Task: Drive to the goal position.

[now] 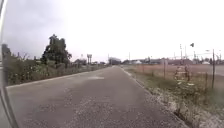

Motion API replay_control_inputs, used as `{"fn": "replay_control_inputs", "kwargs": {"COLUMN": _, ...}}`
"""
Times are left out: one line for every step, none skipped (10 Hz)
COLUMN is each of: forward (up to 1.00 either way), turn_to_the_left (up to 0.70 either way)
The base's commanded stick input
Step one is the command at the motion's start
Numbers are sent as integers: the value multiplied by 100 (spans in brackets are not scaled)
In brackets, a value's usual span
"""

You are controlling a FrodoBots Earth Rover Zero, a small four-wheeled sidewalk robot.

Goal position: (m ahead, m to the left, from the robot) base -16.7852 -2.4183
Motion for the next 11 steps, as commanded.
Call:
{"fn": "replay_control_inputs", "kwargs": {"forward": 7, "turn_to_the_left": 0}}
{"fn": "replay_control_inputs", "kwargs": {"forward": 7, "turn_to_the_left": 0}}
{"fn": "replay_control_inputs", "kwargs": {"forward": 7, "turn_to_the_left": 0}}
{"fn": "replay_control_inputs", "kwargs": {"forward": 8, "turn_to_the_left": 0}}
{"fn": "replay_control_inputs", "kwargs": {"forward": 8, "turn_to_the_left": 0}}
{"fn": "replay_control_inputs", "kwargs": {"forward": 8, "turn_to_the_left": 0}}
{"fn": "replay_control_inputs", "kwargs": {"forward": 8, "turn_to_the_left": 0}}
{"fn": "replay_control_inputs", "kwargs": {"forward": 8, "turn_to_the_left": 0}}
{"fn": "replay_control_inputs", "kwargs": {"forward": 8, "turn_to_the_left": 0}}
{"fn": "replay_control_inputs", "kwargs": {"forward": 8, "turn_to_the_left": 0}}
{"fn": "replay_control_inputs", "kwargs": {"forward": 8, "turn_to_the_left": 0}}
